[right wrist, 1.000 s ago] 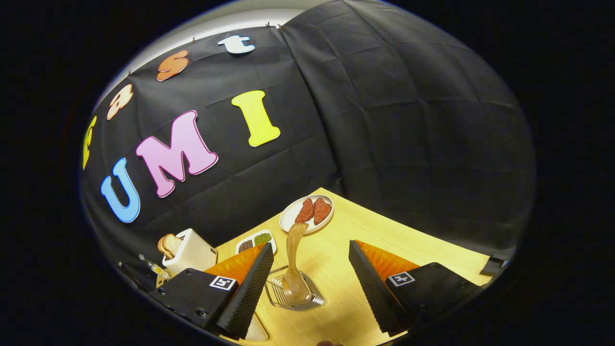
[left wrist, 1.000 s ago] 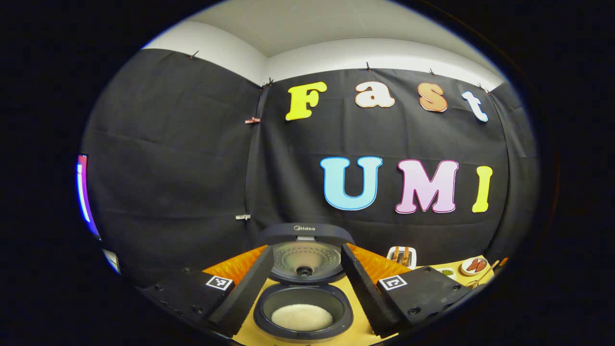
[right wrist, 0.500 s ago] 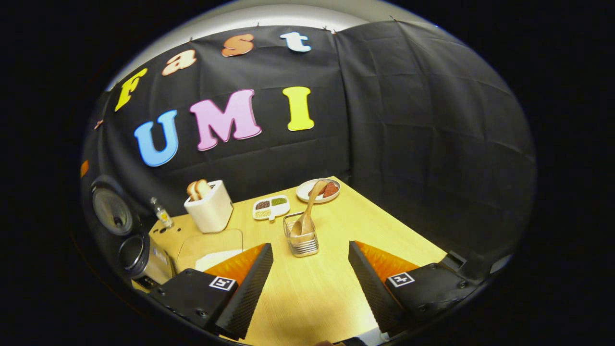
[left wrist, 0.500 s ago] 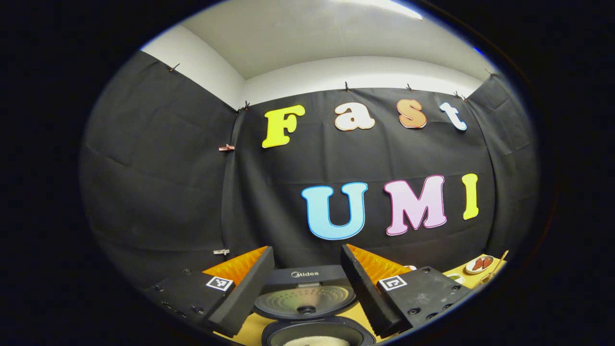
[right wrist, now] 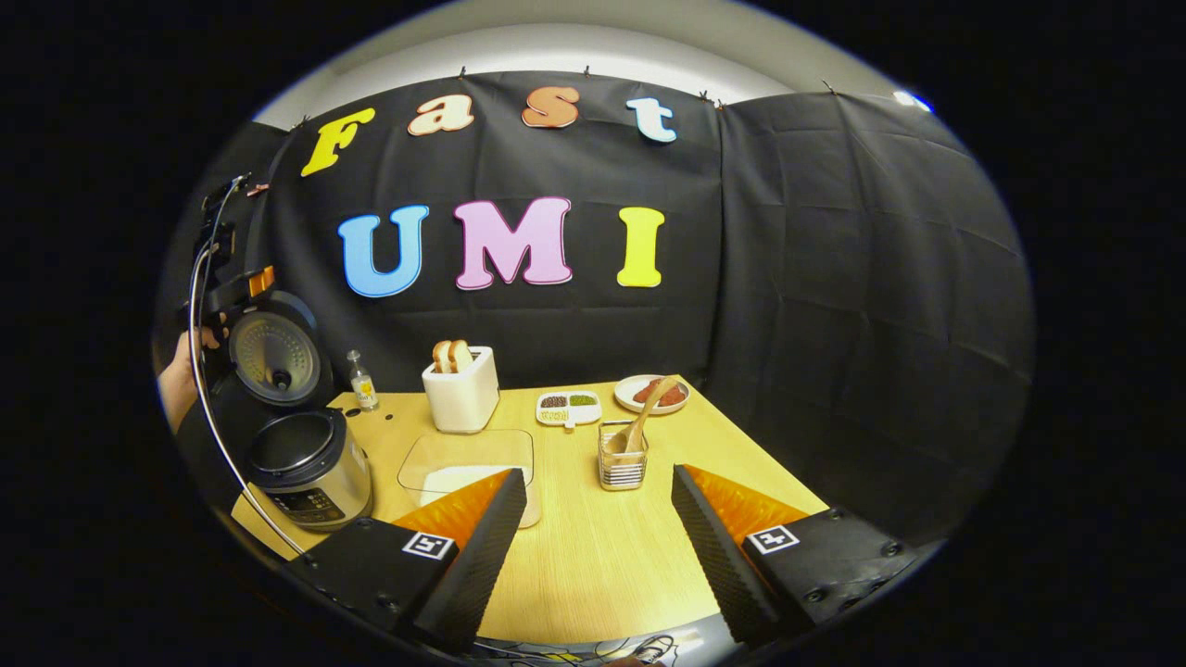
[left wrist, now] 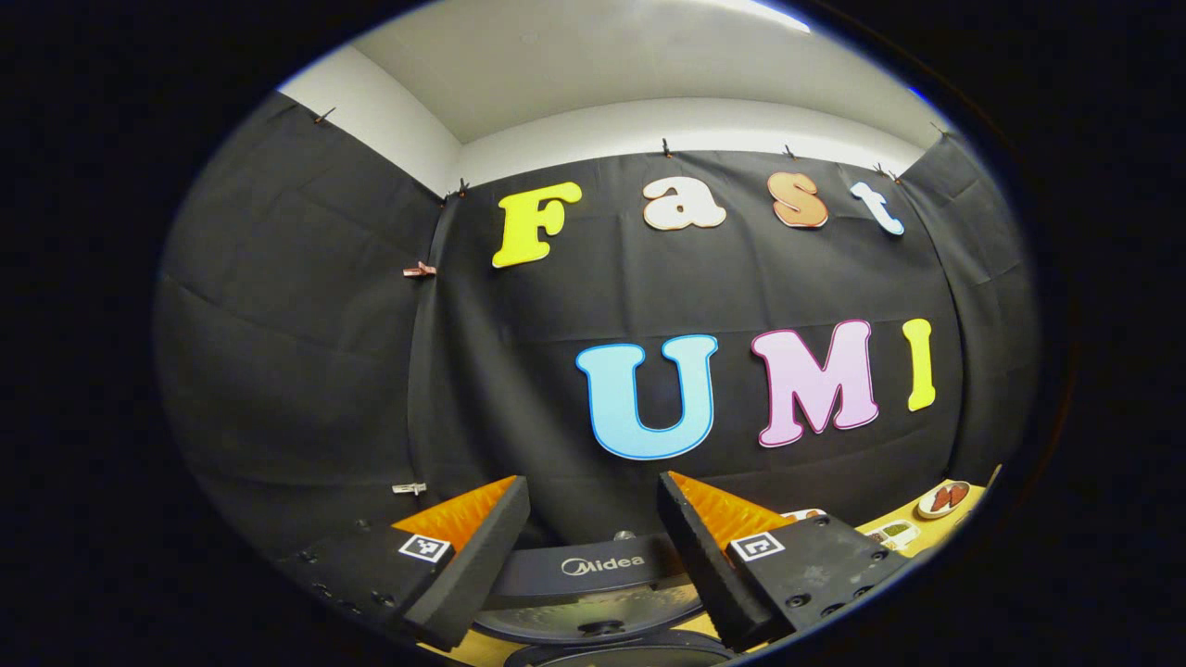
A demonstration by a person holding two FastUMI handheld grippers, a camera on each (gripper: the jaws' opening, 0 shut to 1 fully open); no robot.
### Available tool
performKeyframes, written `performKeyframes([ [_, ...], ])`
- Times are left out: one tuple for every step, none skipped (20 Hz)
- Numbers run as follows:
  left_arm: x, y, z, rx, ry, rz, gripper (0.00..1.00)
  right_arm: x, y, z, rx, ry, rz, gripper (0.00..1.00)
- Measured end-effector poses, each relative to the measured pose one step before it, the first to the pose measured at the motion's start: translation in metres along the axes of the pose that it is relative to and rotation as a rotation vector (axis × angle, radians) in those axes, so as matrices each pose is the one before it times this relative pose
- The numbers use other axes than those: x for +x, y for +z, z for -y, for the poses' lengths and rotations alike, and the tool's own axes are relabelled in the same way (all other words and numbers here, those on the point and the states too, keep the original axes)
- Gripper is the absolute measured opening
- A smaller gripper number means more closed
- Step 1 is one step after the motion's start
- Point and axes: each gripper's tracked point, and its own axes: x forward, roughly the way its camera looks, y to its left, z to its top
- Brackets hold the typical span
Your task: Close the left gripper, press the button to open the rice cooker; take a wooden spoon from the chopstick holder with the right hand, scoop a spoonful of rice and pour it into the rice cooker, then put the wooden spoon back into the chopstick holder.
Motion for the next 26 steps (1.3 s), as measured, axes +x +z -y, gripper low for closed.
performKeyframes([
  [0.00155,-0.01192,-0.00063,-0.00194,0.00109,-0.03849,0.94,0.0002,0.00703,-0.00224,0.00129,0.00541,0.01633,0.99],
  [-0.00068,-0.00856,-0.00022,-0.01032,0.00203,-0.03664,0.92,0.00058,0.00664,-0.00287,-0.00145,0.00529,0.01596,0.99],
  [0.00047,0.00493,-0.00014,0.00152,-0.00113,0.01223,0.97,0.00119,0.00254,-0.00138,-0.00283,0.00518,0.0102,0.99],
  [0.00029,-0.00239,0.00186,0.00621,0.00296,-0.02651,0.98,0.00214,0.00162,-0.00362,-0.00227,0.01015,0.0069,0.99],
  [-0.00339,0.00086,-0.00093,-0.0002,0.00799,-0.01548,0.95,0.00199,0.00059,-0.00446,-0.00029,0.0089,0.0007,0.99],
  [-0.00287,-0.00012,0.00143,-0.0027,0.00385,-0.01833,0.99,0.0027,-0.00152,-0.00266,0.00152,0.00657,-0.00416,0.99],
  [-0.00782,-0.00609,0.00269,-0.0007,0.0046,-0.03275,0.98,0.002,-0.00296,-0.00377,0.00608,0.00842,-0.00956,0.99],
  [-0.01076,-0.0037,0.00253,-0.0098,-0.00001,-0.02782,0.99,0.00216,-0.00183,-0.00429,0.00927,0.01273,-0.0056,0.98],
  [-0.0119,-0.00663,0.00231,-0.01405,0.00102,-0.0369,0.99,0.00389,0.00103,-0.00366,0.00593,0.01185,0.00051,0.99],
  [-0.01124,-0.00653,0.00276,-0.01822,-0.00018,-0.03405,0.99,0.0032,0.00006,-0.00254,0.0008,0.01192,0.00128,0.99],
  [-0.01057,-0.00892,0.0021,-0.01261,0.0013,-0.03937,0.99,0.00309,-0.00159,-0.00129,-0.00102,0.00889,0.00141,0.99],
  [-0.00985,-0.00729,0.00218,-0.00621,-0.0023,-0.03043,0.99,0.00263,-0.00079,-0.00016,0.00085,0.00243,0.00116,0.99],
  [-0.00958,-0.01015,0.00221,-0.00953,-0.0002,-0.03328,0.99,0.00293,-0.00149,-0.00168,0.00605,0.00277,-0.00209,0.99],
  [-0.00847,-0.00905,0.00203,-0.00634,-0.00128,-0.0275,0.99,0.00126,-0.00237,-0.00259,0.01329,0.00557,-0.00605,0.99],
  [-0.00637,-0.011,0.00207,-0.00233,-0.00104,-0.02689,0.99,0.00179,-0.00465,-0.00357,0.01577,0.0081,-0.00833,0.98],
  [-0.00562,-0.01078,0.00218,-0.00098,-0.00243,-0.02013,0.99,0.00092,-0.00291,-0.0041,0.01099,0.01352,-0.0089,0.99],
  [-0.00503,-0.0107,0.00161,0.00096,-0.00425,-0.02272,0.99,0.00006,-0.00257,-0.00314,0.00219,0.01206,-0.00869,0.99],
  [-0.0043,-0.01351,0.00203,-0.00593,-0.01041,-0.03691,0.99,0.00117,-0.00212,-0.00216,-0.00309,0.01104,-0.00745,0.98],
  [-0.00427,-0.01733,0.00077,-0.01266,-0.00924,-0.04247,0.99,0.00225,-0.00317,-0.00241,-0.00387,0.01122,-0.00816,0.99],
  [-0.00217,-0.01511,0.00072,-0.00952,-0.00495,-0.03391,0.99,0.00022,-0.00164,-0.00241,-0.0026,0.01118,-0.00487,0.99],
  [-0.00055,-0.01476,0.00051,0.00445,-0.00544,-0.02583,0.99,0.00106,-0.00111,-0.00189,-0.00428,0.00844,-0.00365,0.99],
  [-0.00061,-0.01255,0.00138,0.00886,-0.00676,-0.01522,0.98,-0.00086,-0.00141,0.00008,-0.00229,0.00371,-0.0036,0.99],
  [0.00066,-0.01187,0.00003,0.00644,-0.00308,-0.0163,0.98,0.00032,-0.0014,-0.00079,0.00125,0.0045,-0.00348,0.99],
  [0.0008,-0.01152,0.00028,0.01103,-0.00251,-0.01276,0.98,-0.00097,-0.00181,-0.00116,0.00503,0.00588,-0.00606,0.99],
  [0.00147,-0.0124,0.00188,0.01261,-0.0034,-0.01466,0.98,-0.00132,-0.00441,0.00052,0.00449,0.00317,-0.00971,0.99],
  [0.0021,-0.01216,0.00099,0.0119,-0.00558,-0.01627,0.98,-0.00167,-0.00347,0.00075,0.00316,0.00204,-0.00966,0.99],
])
